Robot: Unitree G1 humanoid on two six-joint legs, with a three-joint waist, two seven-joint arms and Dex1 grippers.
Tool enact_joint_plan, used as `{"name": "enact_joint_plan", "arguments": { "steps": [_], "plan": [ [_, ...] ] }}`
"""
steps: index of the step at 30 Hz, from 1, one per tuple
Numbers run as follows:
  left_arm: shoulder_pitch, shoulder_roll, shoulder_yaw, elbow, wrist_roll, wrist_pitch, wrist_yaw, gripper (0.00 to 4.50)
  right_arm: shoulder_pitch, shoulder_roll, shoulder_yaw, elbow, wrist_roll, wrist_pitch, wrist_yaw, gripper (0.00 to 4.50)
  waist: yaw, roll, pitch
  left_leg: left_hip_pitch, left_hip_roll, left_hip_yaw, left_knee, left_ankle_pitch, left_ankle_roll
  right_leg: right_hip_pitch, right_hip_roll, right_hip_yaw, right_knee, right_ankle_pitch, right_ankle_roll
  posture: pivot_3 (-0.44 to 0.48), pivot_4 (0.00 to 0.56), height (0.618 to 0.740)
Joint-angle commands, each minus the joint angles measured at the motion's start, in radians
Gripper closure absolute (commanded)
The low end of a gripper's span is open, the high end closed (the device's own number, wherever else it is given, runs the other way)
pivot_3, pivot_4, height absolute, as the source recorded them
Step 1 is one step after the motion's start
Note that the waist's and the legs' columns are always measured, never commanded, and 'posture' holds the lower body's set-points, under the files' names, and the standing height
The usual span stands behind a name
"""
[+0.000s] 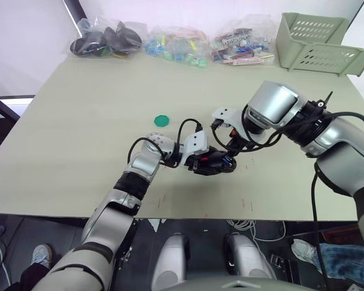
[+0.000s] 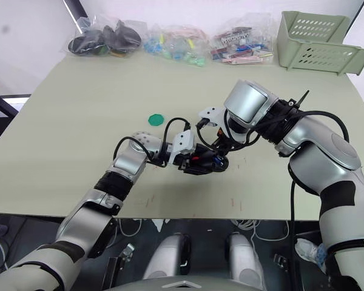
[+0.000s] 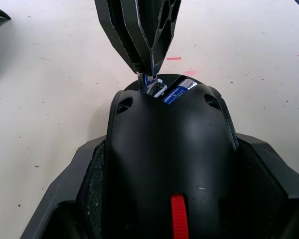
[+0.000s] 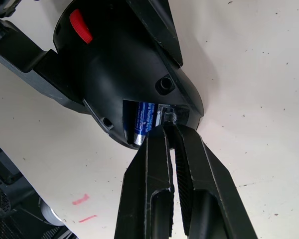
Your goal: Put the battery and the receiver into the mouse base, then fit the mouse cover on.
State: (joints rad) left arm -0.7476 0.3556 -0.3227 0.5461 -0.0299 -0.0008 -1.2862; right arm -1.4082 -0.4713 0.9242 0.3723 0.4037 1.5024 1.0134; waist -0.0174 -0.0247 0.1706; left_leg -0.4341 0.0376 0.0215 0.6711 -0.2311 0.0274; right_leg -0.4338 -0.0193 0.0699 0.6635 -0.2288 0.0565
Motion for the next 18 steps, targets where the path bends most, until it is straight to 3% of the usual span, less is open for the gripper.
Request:
{"name": "enact_joint_plan", "arguments": {
  "steps": [1, 18],
  "plan": [
    [0.001, -0.011, 0.003, -0.038, -0.009, 0.002, 0.005, 1.53, 0.009, 0.005, -0.03, -0.01, 0.0, 0.0, 0.004, 4.5, 0.0, 0.0, 0.0, 0.0, 0.0, 0.0, 0.0, 0.0, 0.0, 0.0, 0.0, 0.0, 0.0, 0.0, 0.0, 0.0, 0.15, 0.74],
    [-0.002, -0.018, 0.007, -0.032, -0.006, 0.004, 0.012, 1.53, 0.01, 0.008, -0.041, -0.034, 0.018, 0.02, 0.018, 4.5, 0.001, 0.0, 0.0, 0.0, 0.0, 0.0, 0.0, 0.0, 0.0, 0.0, 0.0, 0.0, 0.0, 0.0, 0.0, 0.0, 0.15, 0.74]
  ]
}}
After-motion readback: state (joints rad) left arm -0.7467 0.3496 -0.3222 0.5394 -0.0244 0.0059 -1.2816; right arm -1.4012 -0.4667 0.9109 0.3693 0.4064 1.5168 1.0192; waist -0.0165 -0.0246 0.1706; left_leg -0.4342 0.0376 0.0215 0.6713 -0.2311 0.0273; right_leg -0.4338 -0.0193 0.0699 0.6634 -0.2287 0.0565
